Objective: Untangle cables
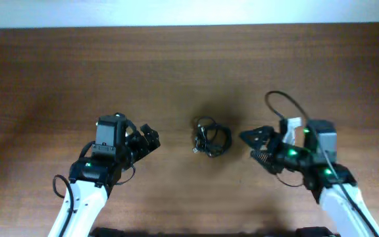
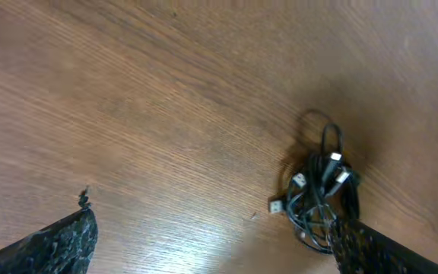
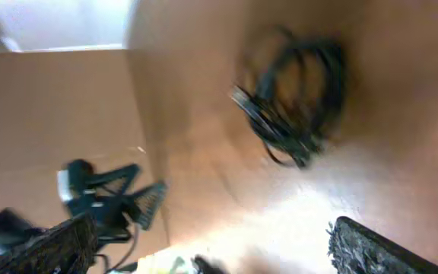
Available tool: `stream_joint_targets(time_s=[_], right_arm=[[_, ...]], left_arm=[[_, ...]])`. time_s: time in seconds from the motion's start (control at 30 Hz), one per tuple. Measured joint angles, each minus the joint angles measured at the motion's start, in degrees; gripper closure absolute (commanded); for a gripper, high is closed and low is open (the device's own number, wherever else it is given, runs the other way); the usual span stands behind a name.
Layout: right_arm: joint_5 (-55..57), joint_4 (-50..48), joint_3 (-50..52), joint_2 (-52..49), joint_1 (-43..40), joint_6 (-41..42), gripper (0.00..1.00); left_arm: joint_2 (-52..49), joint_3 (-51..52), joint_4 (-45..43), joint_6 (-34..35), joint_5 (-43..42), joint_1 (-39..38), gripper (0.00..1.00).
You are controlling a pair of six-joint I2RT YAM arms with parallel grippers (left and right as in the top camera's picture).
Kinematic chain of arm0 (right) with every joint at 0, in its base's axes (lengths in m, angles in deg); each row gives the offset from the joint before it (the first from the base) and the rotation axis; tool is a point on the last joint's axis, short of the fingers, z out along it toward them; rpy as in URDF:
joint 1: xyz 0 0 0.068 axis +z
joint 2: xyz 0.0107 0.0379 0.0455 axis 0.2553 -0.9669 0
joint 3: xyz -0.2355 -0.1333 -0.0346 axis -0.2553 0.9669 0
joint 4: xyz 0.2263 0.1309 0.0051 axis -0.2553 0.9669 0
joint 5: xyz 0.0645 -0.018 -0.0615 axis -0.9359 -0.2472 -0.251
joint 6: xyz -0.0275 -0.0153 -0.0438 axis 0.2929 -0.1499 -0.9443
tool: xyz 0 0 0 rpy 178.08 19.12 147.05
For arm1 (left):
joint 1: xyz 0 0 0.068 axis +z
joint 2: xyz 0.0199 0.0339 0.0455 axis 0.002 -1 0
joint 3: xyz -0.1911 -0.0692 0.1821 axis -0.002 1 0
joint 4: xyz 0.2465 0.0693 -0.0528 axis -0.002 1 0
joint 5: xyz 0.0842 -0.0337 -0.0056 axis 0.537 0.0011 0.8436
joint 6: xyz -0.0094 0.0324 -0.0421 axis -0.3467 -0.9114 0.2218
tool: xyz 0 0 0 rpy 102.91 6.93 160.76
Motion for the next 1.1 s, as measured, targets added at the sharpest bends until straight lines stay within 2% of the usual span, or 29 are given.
stream_joint_targets(time_s=[0.07, 0.1, 0.13, 0.2, 0.23, 0.27, 0.33, 0.37, 0.43, 0.47, 0.5, 0.53, 0.57, 0.6, 0.63, 0.67, 0.7, 0.73, 0.77, 0.87, 0.97, 1.03, 1.07, 1.1], right_arm=[[8.1, 0.0, 0.0, -5.0, 6.8, 3.4, 0.01], [14.9, 0.1, -0.3, -8.1, 12.1, 6.7, 0.11], [20.2, 0.2, -0.4, -9.5, 15.0, 9.2, 0.16], [29.5, -2.8, -0.9, -13.3, 19.4, 14.0, 0.19], [32.9, -7.0, -1.2, -16.6, 22.0, 15.9, 0.31], [35.3, -10.4, -1.3, -19.4, 23.3, 17.5, 0.37], [37.3, -17.6, -1.7, -24.4, 24.1, 21.5, 0.82], [37.6, -18.7, -2.2, -25.9, 24.3, 22.3, 0.96], [37.5, -18.7, -2.2, -27.5, 24.4, 19.8, 0.96], [36.7, -18.7, -2.2, -27.5, 24.4, 16.4, 0.96], [35.4, -18.6, -2.3, -27.5, 24.4, 12.5, 0.96], [31.7, -18.3, -3.5, -27.4, 24.4, 4.2, 0.96], [28.2, -17.9, -5.0, -26.5, 24.4, -2.2, 0.96], [23.5, -14.4, -8.3, -24.0, 24.4, -11.6, 0.96], [21.8, -9.7, -10.4, -22.8, 24.4, -16.5, 0.96], [21.0, -3.8, -12.5, -22.0, 24.4, -20.1, 0.96], [20.7, 2.6, -14.4, -22.0, 24.4, -23.3, 0.96], [20.5, 7.2, -15.7, -22.0, 24.4, -26.3, 0.96], [20.3, 10.8, -17.6, -22.0, 24.4, -29.2, 0.96], [15.8, 12.4, -20.2, -21.7, 24.4, -34.3, 0.96], [10.4, 12.9, -20.3, -20.0, 24.4, -39.0, 0.96], [8.9, 12.9, -20.3, -19.0, 24.4, -40.0, 0.96], [8.2, 12.9, -20.3, -18.3, 24.4, -40.2, 0.96], [7.7, 12.9, -20.3, -18.0, 24.4, -40.2, 0.96]], left_arm=[[0.0, 0.0, 0.0, 0.0, 2.1, 0.0, 0.01], [0.0, 0.0, 0.0, 0.0, 2.7, 0.0, 0.01], [0.0, 0.0, 0.0, 0.0, 3.0, 0.0, 0.01], [0.0, 0.0, 0.0, 0.0, 3.5, 0.0, 0.01], [0.0, 0.0, 0.0, 0.0, 3.6, 0.0, 0.01], [-0.1, 0.0, 0.2, 0.0, 3.6, 0.0, 0.01], [-0.1, 0.0, 0.2, 0.0, 3.7, 0.0, 0.01], [0.0, 0.0, 0.3, 0.0, 3.8, 0.0, 0.01], [-0.1, 0.0, 0.6, 0.0, 3.8, 0.0, 0.16], [-0.1, 0.0, 0.6, 0.2, 3.8, 0.0, 0.20], [-0.1, 0.0, 0.6, 0.0, 3.8, 0.0, 0.20], [-0.1, 0.0, 0.6, 0.1, 3.8, 0.0, 0.18], [-0.1, 0.0, 0.6, -0.7, 3.8, 0.0, 0.04], [-0.1, 0.0, 0.6, -4.0, 2.6, 0.0, 0.02], [-0.1, 0.0, -0.2, -8.8, -1.2, 0.0, 0.02], [-0.1, 0.0, -1.7, -18.3, -10.6, 0.0, 0.12], [-0.1, 0.0, -2.0, -23.9, -16.5, -0.2, 0.22], [-0.1, 0.0, -2.6, -27.8, -21.0, -0.2, 0.29], [-0.1, 0.0, -3.8, -30.9, -24.3, -0.2, 0.30], [-0.1, 0.0, -5.7, -30.3, -27.2, -0.2, 0.32], [-0.1, 0.0, -6.2, -29.7, -27.7, -0.2, 0.28], [-0.1, 0.0, -7.1, -32.1, -27.7, -0.5, 0.31], [-0.1, 0.0, -7.6, -33.0, -27.0, -1.4, 0.38], [-0.1, 0.0, -8.6, -33.7, -26.3, -3.3, 0.57]])
